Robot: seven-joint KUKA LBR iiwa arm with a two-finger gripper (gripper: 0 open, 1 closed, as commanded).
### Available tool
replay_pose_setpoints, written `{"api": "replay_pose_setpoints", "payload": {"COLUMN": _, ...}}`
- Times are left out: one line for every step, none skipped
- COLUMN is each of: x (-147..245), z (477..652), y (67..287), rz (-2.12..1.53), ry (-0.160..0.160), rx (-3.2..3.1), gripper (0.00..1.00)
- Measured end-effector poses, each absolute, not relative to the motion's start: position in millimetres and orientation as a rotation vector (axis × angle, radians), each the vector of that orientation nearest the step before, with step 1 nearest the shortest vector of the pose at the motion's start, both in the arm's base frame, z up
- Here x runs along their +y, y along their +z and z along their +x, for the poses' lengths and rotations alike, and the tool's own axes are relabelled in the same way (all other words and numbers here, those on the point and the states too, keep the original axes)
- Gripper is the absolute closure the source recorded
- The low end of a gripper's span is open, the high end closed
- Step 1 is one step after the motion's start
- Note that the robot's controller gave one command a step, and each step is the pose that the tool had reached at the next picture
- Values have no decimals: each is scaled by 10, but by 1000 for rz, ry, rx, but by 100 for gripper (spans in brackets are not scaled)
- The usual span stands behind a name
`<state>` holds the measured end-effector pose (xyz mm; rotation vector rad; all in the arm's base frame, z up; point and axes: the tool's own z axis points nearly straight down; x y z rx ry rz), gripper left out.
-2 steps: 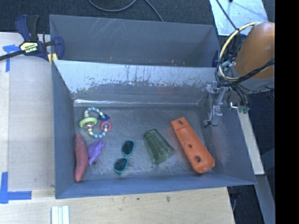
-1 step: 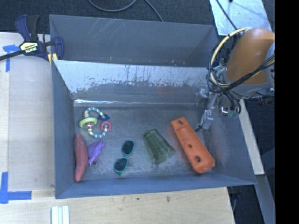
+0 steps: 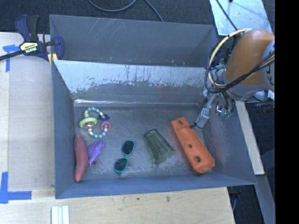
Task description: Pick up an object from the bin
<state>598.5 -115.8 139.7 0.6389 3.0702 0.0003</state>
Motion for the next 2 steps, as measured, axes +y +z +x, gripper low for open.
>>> {"api": "replay_pose_setpoints", "payload": {"x": -1104, "z": 5901, "y": 999, "rz": 756, "ry": 0, "rx": 3042, "gripper": 0}}
{"api": "replay_pose_setpoints", "payload": {"x": -1076, "z": 5660, "y": 718, "rz": 917, "ry": 3, "rx": 2994, "gripper": 100}}
